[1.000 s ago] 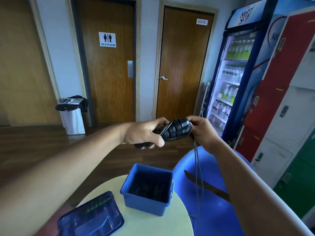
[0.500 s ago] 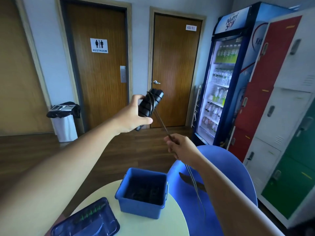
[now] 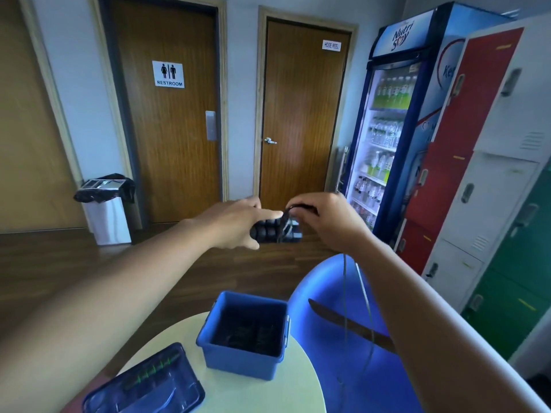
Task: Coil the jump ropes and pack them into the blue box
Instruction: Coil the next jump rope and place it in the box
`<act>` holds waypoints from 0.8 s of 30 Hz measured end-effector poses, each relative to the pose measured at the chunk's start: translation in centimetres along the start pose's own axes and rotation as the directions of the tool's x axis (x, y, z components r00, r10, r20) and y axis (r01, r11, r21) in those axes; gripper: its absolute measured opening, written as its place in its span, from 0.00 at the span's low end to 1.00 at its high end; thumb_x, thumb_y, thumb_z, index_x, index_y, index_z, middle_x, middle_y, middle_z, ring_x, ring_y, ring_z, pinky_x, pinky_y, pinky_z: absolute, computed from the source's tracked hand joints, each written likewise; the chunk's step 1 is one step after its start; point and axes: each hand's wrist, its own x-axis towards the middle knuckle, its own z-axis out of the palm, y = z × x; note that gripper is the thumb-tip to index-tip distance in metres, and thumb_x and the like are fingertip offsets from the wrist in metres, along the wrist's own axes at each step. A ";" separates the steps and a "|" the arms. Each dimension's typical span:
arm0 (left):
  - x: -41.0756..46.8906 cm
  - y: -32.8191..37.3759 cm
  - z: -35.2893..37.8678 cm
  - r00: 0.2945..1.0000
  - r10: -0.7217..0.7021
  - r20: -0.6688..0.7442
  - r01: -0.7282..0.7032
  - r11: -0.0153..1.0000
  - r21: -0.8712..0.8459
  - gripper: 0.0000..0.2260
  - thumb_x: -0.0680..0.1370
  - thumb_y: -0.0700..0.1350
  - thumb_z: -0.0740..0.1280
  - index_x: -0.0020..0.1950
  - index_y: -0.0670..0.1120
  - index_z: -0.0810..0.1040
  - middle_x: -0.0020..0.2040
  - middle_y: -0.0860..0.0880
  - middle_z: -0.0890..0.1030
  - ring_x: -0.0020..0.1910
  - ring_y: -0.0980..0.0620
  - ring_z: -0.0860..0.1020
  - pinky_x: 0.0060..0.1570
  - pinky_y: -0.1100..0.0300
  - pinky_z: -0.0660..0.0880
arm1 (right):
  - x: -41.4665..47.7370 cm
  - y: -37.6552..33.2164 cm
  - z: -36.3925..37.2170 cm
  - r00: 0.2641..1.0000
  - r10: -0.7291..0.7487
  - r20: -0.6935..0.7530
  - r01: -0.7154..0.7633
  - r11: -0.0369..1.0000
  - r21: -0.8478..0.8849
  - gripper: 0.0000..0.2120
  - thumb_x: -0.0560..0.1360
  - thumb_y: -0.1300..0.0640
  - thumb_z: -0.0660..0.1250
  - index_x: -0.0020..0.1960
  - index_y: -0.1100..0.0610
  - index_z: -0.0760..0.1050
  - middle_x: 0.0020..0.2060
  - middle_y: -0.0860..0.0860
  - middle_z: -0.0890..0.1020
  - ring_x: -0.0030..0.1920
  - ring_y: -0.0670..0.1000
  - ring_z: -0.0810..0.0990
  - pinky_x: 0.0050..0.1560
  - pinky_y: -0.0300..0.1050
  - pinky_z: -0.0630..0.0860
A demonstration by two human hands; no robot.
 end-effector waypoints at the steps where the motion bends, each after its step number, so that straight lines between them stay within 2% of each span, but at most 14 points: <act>1: -0.1 0.3 -0.4 0.999 0.046 0.023 -0.045 0.998 -0.049 0.33 0.75 0.54 0.73 0.76 0.63 0.61 0.55 0.56 0.68 0.55 0.52 0.73 0.48 0.54 0.75 | 0.2 0.2 -0.5 1.000 0.019 -0.016 -0.019 0.999 0.040 0.05 0.78 0.58 0.69 0.49 0.51 0.84 0.36 0.41 0.83 0.41 0.41 0.81 0.41 0.30 0.72; 3: -0.4 0.8 -1.2 0.990 0.133 0.048 -0.121 0.974 -0.190 0.31 0.73 0.56 0.75 0.74 0.61 0.67 0.55 0.60 0.72 0.57 0.54 0.72 0.52 0.56 0.73 | 0.6 1.2 -0.9 0.997 0.049 -0.054 -0.044 0.994 0.095 0.03 0.76 0.57 0.73 0.48 0.51 0.85 0.37 0.39 0.83 0.41 0.36 0.81 0.44 0.26 0.71; 5: -0.9 1.2 -1.9 0.978 0.208 0.020 -0.191 0.930 -0.314 0.30 0.70 0.56 0.78 0.70 0.60 0.72 0.55 0.65 0.74 0.56 0.60 0.74 0.54 0.62 0.71 | 0.7 2.4 -0.9 0.993 0.113 -0.042 -0.103 0.974 0.202 0.02 0.73 0.56 0.75 0.45 0.52 0.86 0.39 0.43 0.85 0.42 0.39 0.82 0.48 0.33 0.75; 7: -1.5 1.6 -2.8 0.976 0.218 -0.023 -0.202 0.851 -0.486 0.30 0.69 0.53 0.80 0.69 0.57 0.74 0.56 0.69 0.76 0.56 0.65 0.75 0.55 0.70 0.69 | 0.2 3.3 -0.7 0.978 0.210 0.009 -0.194 0.888 0.416 0.01 0.71 0.60 0.76 0.43 0.56 0.85 0.37 0.48 0.86 0.39 0.47 0.84 0.44 0.42 0.78; 8: -1.6 1.6 -3.2 0.976 0.213 -0.045 -0.198 0.783 -0.589 0.30 0.69 0.50 0.80 0.68 0.55 0.75 0.56 0.66 0.77 0.56 0.63 0.76 0.57 0.68 0.71 | -0.2 3.5 -0.4 0.967 0.254 0.024 -0.232 0.835 0.499 0.03 0.72 0.65 0.75 0.43 0.58 0.84 0.34 0.48 0.85 0.35 0.46 0.82 0.39 0.40 0.76; 10: -1.9 1.4 -3.9 0.980 0.172 -0.100 -0.187 0.624 -0.759 0.26 0.68 0.47 0.81 0.63 0.52 0.76 0.55 0.56 0.80 0.55 0.49 0.80 0.57 0.52 0.77 | -1.1 3.5 0.6 0.944 0.330 -0.002 -0.272 0.780 0.564 0.12 0.73 0.74 0.68 0.38 0.59 0.81 0.26 0.45 0.80 0.26 0.41 0.75 0.30 0.34 0.69; 11: -2.0 1.3 -4.2 0.983 0.142 -0.114 -0.174 0.546 -0.819 0.25 0.67 0.48 0.80 0.60 0.50 0.75 0.54 0.53 0.80 0.52 0.46 0.80 0.52 0.48 0.78 | -1.4 3.2 1.2 0.927 0.375 -0.022 -0.292 0.755 0.588 0.15 0.74 0.75 0.65 0.36 0.59 0.79 0.23 0.45 0.78 0.23 0.40 0.71 0.26 0.33 0.66; 13: -1.9 1.3 -4.5 0.990 0.094 -0.104 -0.133 0.400 -0.907 0.24 0.68 0.46 0.79 0.59 0.45 0.73 0.50 0.45 0.80 0.43 0.45 0.77 0.43 0.49 0.76 | -1.7 2.5 2.6 0.901 0.434 -0.030 -0.310 0.689 0.656 0.11 0.79 0.69 0.64 0.39 0.61 0.79 0.26 0.48 0.77 0.21 0.41 0.68 0.23 0.32 0.64; 15: -1.5 1.6 -4.5 0.997 0.020 -0.072 -0.074 0.260 -0.963 0.20 0.72 0.42 0.77 0.60 0.42 0.72 0.47 0.42 0.78 0.41 0.45 0.74 0.40 0.52 0.73 | -1.6 1.8 3.9 0.906 0.422 -0.026 -0.311 0.708 0.634 0.08 0.82 0.61 0.63 0.50 0.62 0.80 0.31 0.50 0.77 0.23 0.42 0.68 0.25 0.33 0.66; 18: -0.9 1.9 -4.5 0.993 -0.118 0.013 0.027 0.117 -0.993 0.16 0.74 0.42 0.74 0.59 0.43 0.73 0.50 0.40 0.76 0.41 0.46 0.75 0.36 0.57 0.73 | -1.6 1.6 5.3 0.937 0.349 0.007 -0.317 0.842 0.438 0.08 0.83 0.57 0.58 0.57 0.53 0.76 0.34 0.47 0.79 0.26 0.43 0.72 0.28 0.40 0.70; 22: 0.0 1.4 -4.6 0.955 -0.291 0.053 0.066 0.034 -0.997 0.12 0.76 0.40 0.72 0.57 0.43 0.74 0.51 0.38 0.77 0.39 0.47 0.75 0.35 0.58 0.73 | -1.7 1.8 5.8 0.935 0.335 0.114 -0.352 0.912 0.208 0.09 0.82 0.56 0.58 0.59 0.49 0.73 0.35 0.45 0.81 0.32 0.47 0.76 0.40 0.50 0.78; 23: 0.2 1.2 -4.6 0.937 -0.344 0.053 0.069 0.035 -0.997 0.11 0.76 0.40 0.71 0.56 0.43 0.74 0.51 0.38 0.77 0.39 0.47 0.75 0.34 0.58 0.73 | -1.8 1.8 5.8 0.931 0.343 0.128 -0.363 0.912 0.192 0.07 0.82 0.55 0.59 0.57 0.48 0.74 0.34 0.45 0.81 0.33 0.48 0.77 0.41 0.51 0.79; 24: 0.3 1.0 -4.5 0.919 -0.393 0.039 0.077 0.083 -0.994 0.12 0.76 0.41 0.72 0.56 0.43 0.74 0.51 0.39 0.78 0.39 0.47 0.75 0.34 0.58 0.73 | -1.8 1.7 5.8 0.925 0.352 0.144 -0.374 0.909 0.183 0.06 0.81 0.55 0.59 0.53 0.48 0.75 0.34 0.46 0.81 0.33 0.49 0.78 0.41 0.53 0.80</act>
